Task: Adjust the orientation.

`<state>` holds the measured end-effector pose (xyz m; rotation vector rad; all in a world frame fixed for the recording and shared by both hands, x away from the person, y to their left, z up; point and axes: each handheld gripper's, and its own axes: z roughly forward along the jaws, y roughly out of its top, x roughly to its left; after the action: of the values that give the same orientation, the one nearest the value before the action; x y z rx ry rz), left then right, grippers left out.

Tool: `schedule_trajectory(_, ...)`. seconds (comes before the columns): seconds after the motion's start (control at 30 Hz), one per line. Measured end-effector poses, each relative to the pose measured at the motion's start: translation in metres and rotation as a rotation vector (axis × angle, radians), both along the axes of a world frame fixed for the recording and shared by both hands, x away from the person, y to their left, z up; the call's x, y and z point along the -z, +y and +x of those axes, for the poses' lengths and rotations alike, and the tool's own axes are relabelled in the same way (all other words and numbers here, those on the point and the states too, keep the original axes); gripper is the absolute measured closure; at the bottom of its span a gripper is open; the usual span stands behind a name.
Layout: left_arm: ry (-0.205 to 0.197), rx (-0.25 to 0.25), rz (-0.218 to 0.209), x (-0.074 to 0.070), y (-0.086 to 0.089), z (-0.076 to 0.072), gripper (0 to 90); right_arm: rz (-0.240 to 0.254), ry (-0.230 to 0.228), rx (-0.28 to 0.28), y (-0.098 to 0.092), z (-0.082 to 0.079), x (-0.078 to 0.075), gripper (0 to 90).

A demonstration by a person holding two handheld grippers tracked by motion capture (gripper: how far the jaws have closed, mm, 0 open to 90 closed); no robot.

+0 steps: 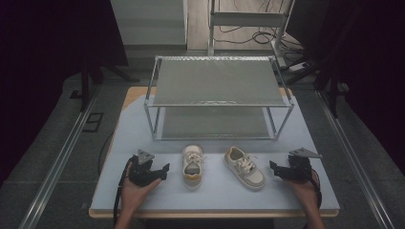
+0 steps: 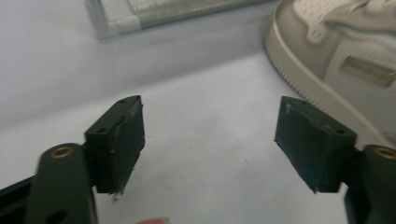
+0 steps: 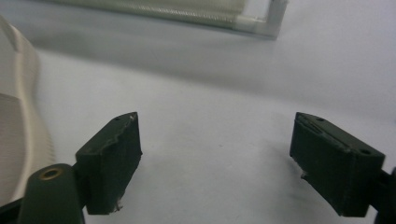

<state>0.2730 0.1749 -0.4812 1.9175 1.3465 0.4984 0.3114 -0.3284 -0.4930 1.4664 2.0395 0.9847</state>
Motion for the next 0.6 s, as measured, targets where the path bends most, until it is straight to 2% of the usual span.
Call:
schedule_trajectory(0.07,-0.005,0.014,-0.024,-0.004,0.002,-0.003,25.9,0.03,-0.008,-0.004,-0.002,-0.003,-0.001,18.5)
schedule_trajectory(0.17,-0.011,0.023,-0.038,-0.008,0.002,-0.005,26.7,0.033,-0.029,-0.004,-0.002,-0.008,-0.003,20.8)
schedule_trajectory(0.27,-0.025,0.036,-0.059,-0.012,0.003,-0.009,26.8,0.055,-0.068,-0.018,-0.002,-0.02,-0.014,23.1)
schedule_trajectory(0.3,-0.025,0.036,-0.059,-0.012,0.003,-0.009,26.8,0.055,-0.068,-0.018,-0.002,-0.02,-0.014,23.1)
schedule_trajectory(0.37,-0.032,0.048,-0.076,-0.015,0.003,-0.013,27.1,0.092,-0.091,-0.063,-0.001,-0.03,-0.027,26.7)
schedule_trajectory(0.53,-0.037,0.047,-0.092,-0.018,0.003,-0.018,28.5,0.141,-0.133,-0.144,0.008,-0.046,-0.047,36.9)
schedule_trajectory(0.57,-0.038,0.05,-0.097,-0.019,0.003,-0.019,28.5,0.141,-0.133,-0.144,0.008,-0.046,-0.047,36.9)
schedule_trajectory(0.6,-0.033,0.049,-0.103,-0.02,0.004,-0.02,28.8,0.154,-0.153,-0.176,0.012,-0.05,-0.053,41.9)
